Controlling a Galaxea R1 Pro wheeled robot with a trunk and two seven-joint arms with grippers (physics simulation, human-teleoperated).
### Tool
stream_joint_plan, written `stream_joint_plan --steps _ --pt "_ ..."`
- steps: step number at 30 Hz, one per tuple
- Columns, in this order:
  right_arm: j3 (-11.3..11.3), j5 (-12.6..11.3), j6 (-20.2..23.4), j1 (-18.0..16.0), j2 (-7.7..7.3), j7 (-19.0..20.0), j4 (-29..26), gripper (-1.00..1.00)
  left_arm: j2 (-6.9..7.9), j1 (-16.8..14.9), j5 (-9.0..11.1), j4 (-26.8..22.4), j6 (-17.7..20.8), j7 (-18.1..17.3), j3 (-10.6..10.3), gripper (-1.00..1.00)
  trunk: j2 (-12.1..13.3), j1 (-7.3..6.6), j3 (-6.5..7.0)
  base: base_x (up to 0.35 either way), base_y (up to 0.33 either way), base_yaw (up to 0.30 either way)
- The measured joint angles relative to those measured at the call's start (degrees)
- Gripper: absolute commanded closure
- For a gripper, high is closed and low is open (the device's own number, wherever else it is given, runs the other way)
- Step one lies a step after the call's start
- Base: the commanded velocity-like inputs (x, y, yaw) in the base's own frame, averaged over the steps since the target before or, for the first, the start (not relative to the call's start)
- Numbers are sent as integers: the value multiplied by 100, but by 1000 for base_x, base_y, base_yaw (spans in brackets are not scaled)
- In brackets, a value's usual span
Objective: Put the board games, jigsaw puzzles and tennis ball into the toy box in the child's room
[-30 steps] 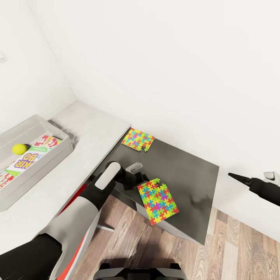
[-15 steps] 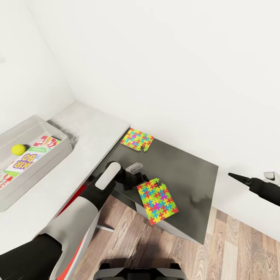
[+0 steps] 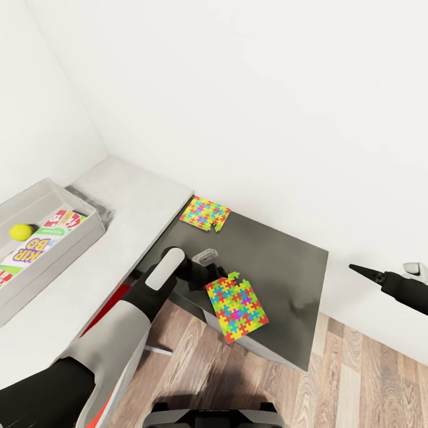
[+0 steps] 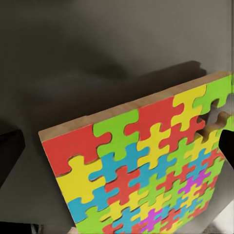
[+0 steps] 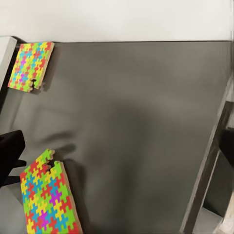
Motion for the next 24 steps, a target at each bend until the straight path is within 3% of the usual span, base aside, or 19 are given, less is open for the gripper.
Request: stream_joint_plan --steps 5,9,12,13,14,16,18,19,20,21,23,24 --pt "0 1 0 1 0 0 0 -100 -1 -3 -27 -6 24 3 -1 -100 0 0 0 0 0 -169" --pt "-1 -2 -1 1 0 2 0 -100 -4 -3 62 28 -27 1 -20 -100 0 -6 0 0 0 -229" --pt "-2 0 -1 1 0 1 0 -100 -2 -4 -49 11 35 2 -51 -100 0 -9 0 0 0 -255" --pt "-3 -2 -1 1 0 2 0 -100 -5 -3 43 34 -17 5 -55 -100 0 -8 0 0 0 -261" --pt "-3 0 -1 1 0 1 0 -100 -2 -4 -34 13 42 2 -59 -100 0 -10 0 0 0 -265" --pt "-4 -2 -1 1 0 2 0 -100 -5 -3 66 55 -32 2 -63 -100 0 -16 0 0 0 -269" --pt "-5 -1 -1 1 0 1 0 -100 -3 -4 -24 50 37 5 -72 -100 0 -21 0 0 0 -273" --pt "-5 -1 0 1 0 2 0 -100 -5 -4 84 76 -35 4 -70 -100 0 -25 0 0 0 -274" --pt "-5 -1 -1 1 0 1 0 -100 -3 -5 -29 55 46 2 -74 -100 0 -23 0 0 0 -275" --pt "-5 -3 -1 1 0 2 0 -100 -5 -4 53 80 -22 5 -72 -100 0 -25 0 0 0 -276" --pt "-6 -1 -1 1 0 1 0 -100 -2 -5 -37 63 40 8 -78 -100 0 -27 0 0 0 -277" --pt "-5 -2 -1 1 0 2 0 -100 -4 -4 16 80 -3 3 -76 -100 0 -28 0 0 0 -277"
